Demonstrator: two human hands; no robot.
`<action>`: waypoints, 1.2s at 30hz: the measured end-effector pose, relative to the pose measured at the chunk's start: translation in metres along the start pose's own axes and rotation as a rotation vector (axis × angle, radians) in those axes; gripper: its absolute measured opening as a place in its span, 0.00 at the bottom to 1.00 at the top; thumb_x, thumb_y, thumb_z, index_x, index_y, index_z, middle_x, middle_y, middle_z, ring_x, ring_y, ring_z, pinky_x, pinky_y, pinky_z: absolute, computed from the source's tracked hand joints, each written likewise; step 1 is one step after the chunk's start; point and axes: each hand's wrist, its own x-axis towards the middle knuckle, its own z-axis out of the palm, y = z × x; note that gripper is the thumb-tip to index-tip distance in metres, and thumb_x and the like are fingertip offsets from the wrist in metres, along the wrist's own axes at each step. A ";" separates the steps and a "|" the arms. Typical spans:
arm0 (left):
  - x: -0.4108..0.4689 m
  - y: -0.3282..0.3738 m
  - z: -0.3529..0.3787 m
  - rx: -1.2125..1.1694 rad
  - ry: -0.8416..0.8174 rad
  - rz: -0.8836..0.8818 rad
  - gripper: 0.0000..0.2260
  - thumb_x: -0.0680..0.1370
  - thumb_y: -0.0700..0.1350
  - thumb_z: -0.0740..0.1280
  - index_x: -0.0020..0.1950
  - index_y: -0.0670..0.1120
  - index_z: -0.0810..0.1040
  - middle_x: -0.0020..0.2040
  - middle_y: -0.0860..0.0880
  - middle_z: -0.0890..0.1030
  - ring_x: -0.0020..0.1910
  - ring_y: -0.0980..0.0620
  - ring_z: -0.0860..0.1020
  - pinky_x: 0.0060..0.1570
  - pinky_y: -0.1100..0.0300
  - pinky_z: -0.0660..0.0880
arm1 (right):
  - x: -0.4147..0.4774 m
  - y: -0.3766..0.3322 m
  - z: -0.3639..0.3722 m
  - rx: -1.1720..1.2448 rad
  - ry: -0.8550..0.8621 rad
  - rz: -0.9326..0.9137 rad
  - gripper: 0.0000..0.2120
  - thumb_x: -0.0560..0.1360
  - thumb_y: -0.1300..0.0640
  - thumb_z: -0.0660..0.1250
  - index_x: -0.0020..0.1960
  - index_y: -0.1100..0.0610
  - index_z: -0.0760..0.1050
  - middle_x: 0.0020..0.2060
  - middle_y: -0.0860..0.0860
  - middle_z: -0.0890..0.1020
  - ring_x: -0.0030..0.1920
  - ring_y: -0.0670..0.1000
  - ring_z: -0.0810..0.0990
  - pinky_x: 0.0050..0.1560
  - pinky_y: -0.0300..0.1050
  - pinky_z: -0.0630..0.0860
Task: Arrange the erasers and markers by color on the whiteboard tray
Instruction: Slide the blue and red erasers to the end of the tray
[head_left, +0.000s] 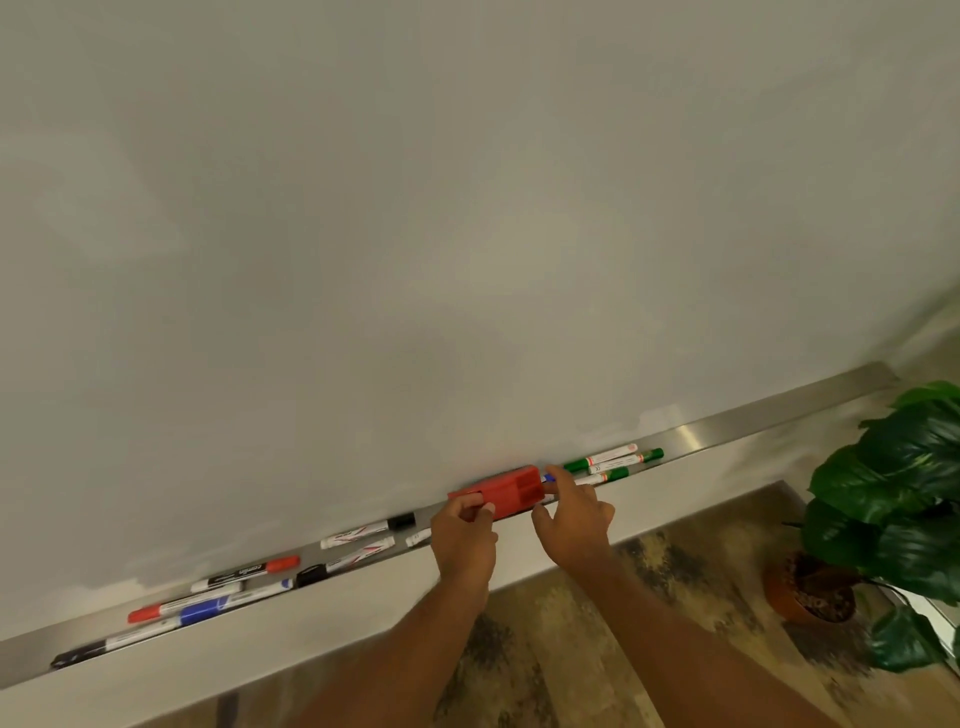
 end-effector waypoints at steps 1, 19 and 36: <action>0.001 0.001 -0.004 -0.010 0.017 -0.003 0.05 0.80 0.39 0.73 0.54 0.47 0.83 0.52 0.44 0.86 0.48 0.39 0.86 0.33 0.62 0.78 | -0.003 -0.003 0.001 0.021 0.014 -0.009 0.27 0.78 0.51 0.68 0.75 0.48 0.66 0.57 0.50 0.82 0.60 0.53 0.77 0.61 0.50 0.62; 0.027 -0.004 -0.148 -0.076 0.201 0.013 0.06 0.79 0.39 0.74 0.47 0.50 0.85 0.45 0.51 0.85 0.45 0.56 0.81 0.41 0.66 0.74 | -0.049 -0.074 0.040 -0.056 0.083 -0.285 0.14 0.79 0.54 0.70 0.64 0.54 0.78 0.57 0.54 0.84 0.58 0.58 0.81 0.61 0.59 0.71; 0.055 -0.019 -0.430 -0.010 0.649 0.025 0.04 0.83 0.38 0.67 0.55 0.44 0.80 0.51 0.43 0.84 0.51 0.43 0.82 0.55 0.51 0.79 | -0.095 -0.150 0.106 -0.279 -0.006 -0.642 0.18 0.74 0.57 0.75 0.62 0.60 0.79 0.56 0.59 0.83 0.57 0.63 0.81 0.58 0.64 0.75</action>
